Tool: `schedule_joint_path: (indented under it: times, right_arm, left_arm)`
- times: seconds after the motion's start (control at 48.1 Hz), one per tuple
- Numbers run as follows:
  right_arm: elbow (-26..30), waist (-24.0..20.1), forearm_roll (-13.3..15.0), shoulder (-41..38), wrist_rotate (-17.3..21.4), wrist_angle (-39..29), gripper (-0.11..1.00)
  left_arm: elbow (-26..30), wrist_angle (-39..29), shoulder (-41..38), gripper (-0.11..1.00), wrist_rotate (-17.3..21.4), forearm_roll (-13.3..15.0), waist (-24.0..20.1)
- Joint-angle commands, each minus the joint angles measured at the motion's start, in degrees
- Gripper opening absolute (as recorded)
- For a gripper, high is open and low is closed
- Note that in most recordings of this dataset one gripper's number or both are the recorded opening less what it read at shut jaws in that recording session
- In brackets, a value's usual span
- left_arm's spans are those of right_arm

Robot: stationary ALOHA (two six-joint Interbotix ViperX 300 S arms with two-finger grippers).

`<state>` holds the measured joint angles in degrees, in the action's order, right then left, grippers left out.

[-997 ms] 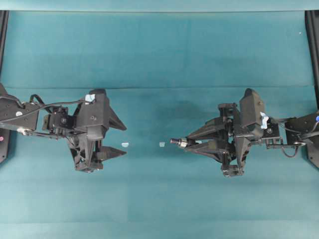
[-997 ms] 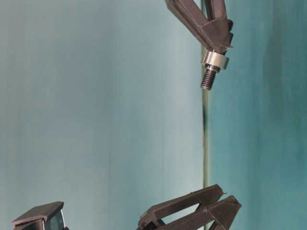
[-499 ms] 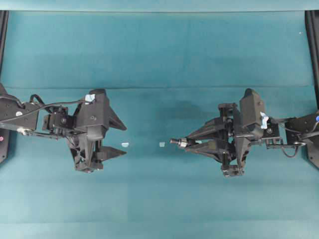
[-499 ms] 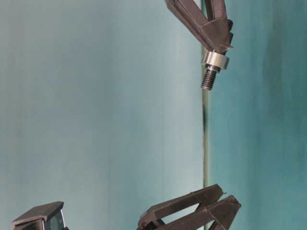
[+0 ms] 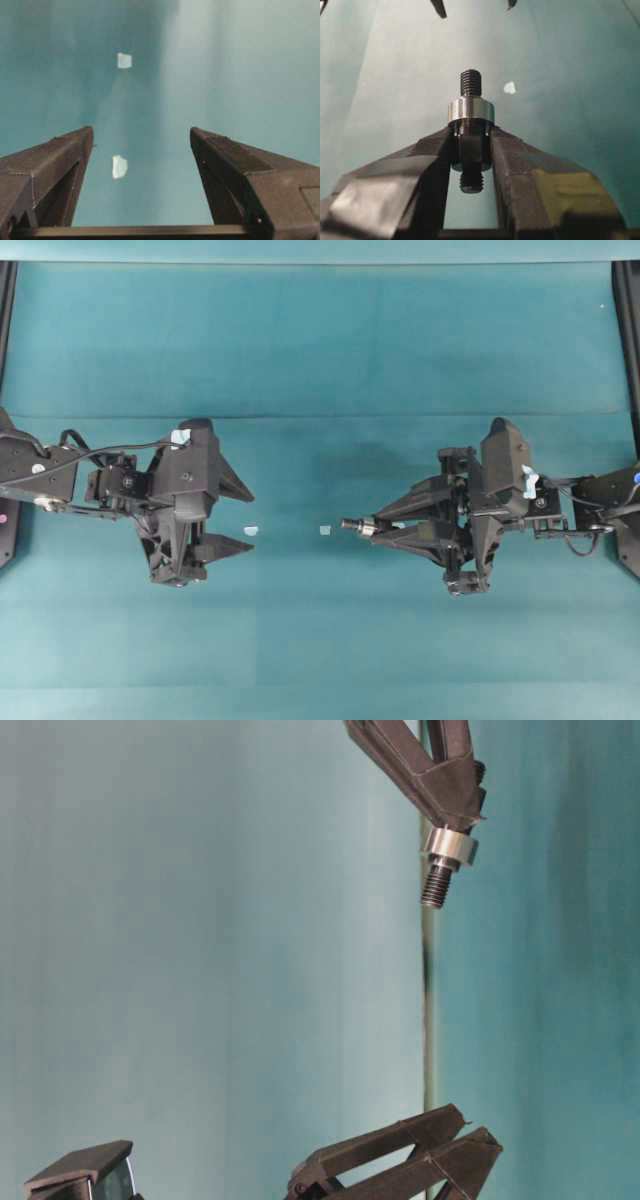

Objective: Insert the washer onto the shaft with both hands.

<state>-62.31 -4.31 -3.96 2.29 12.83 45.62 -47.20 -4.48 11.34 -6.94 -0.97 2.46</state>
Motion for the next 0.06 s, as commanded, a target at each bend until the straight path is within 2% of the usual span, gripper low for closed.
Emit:
schedule_joint_path:
  times: [0.0,0.042]
  right_arm:
    - [0.79,-0.09,-0.09,0.35,0.35,0.26,0.00]
    - [0.79,-0.09,-0.09,0.35,0.35,0.26,0.00]
  left_arm:
    - [0.62,0.53,0.79,0.85,0.00,-0.18,0.09]
    - [0.62,0.53,0.79,0.85,0.00,-0.18,0.09]
